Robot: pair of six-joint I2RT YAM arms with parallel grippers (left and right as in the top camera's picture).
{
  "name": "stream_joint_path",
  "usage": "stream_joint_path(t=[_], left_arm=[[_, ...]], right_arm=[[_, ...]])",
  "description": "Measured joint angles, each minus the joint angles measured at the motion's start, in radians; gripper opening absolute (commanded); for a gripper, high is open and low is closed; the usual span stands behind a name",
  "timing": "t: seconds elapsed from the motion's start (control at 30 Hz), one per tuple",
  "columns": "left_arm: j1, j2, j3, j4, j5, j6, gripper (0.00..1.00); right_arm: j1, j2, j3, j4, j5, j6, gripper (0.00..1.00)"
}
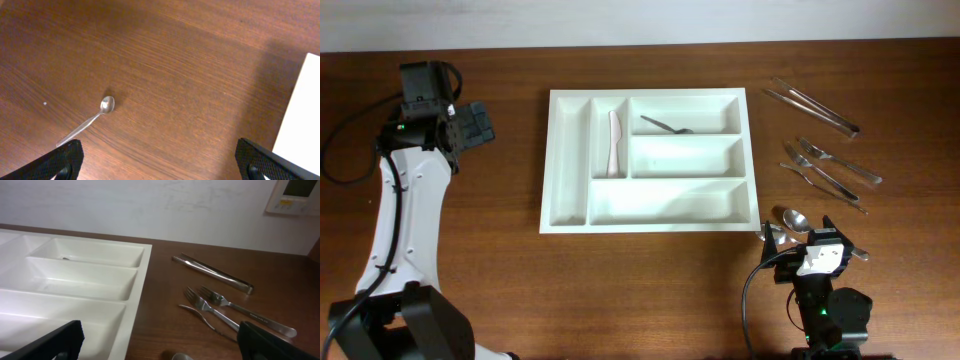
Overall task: Pack container
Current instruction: 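Lower the left gripper onto the remaining silver spoon and grasp it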
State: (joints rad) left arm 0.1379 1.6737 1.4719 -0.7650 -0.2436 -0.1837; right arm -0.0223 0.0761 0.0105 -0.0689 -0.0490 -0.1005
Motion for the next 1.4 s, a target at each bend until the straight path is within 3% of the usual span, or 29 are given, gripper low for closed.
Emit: stream_joint_path(t=[0.27, 0.43, 1.0, 1.27, 1.33, 1.4], left_arm=[[0.058, 0.045, 0.000, -0.040, -0.059, -0.192, 0.99], [0.122, 0.166, -0.001, 0.040, -0.080, -0.261, 0.99], [0.126, 0.423, -0.003, 0.204, -0.199, -0.293, 0.97], [0.162, 0.459, -0.004, 0.225, -0.203, -0.293, 0.89], [0.171, 0.459, -0.004, 0.225, -0.203, -0.296, 0.81], [0.179, 0.459, -0.004, 0.226, -0.203, -0.297, 0.80]], right_arm=[[0.000, 0.000, 0.000, 0.000, 0.000, 0.000, 0.99], [0.000, 0.000, 0.000, 0.000, 0.000, 0.000, 0.99], [0.000, 0.000, 0.000, 0.000, 0.000, 0.000, 0.99], [0.000, 0.000, 0.000, 0.000, 0.000, 0.000, 0.99], [0.000, 0.000, 0.000, 0.000, 0.000, 0.000, 0.99], [0.000, 0.000, 0.000, 0.000, 0.000, 0.000, 0.98]])
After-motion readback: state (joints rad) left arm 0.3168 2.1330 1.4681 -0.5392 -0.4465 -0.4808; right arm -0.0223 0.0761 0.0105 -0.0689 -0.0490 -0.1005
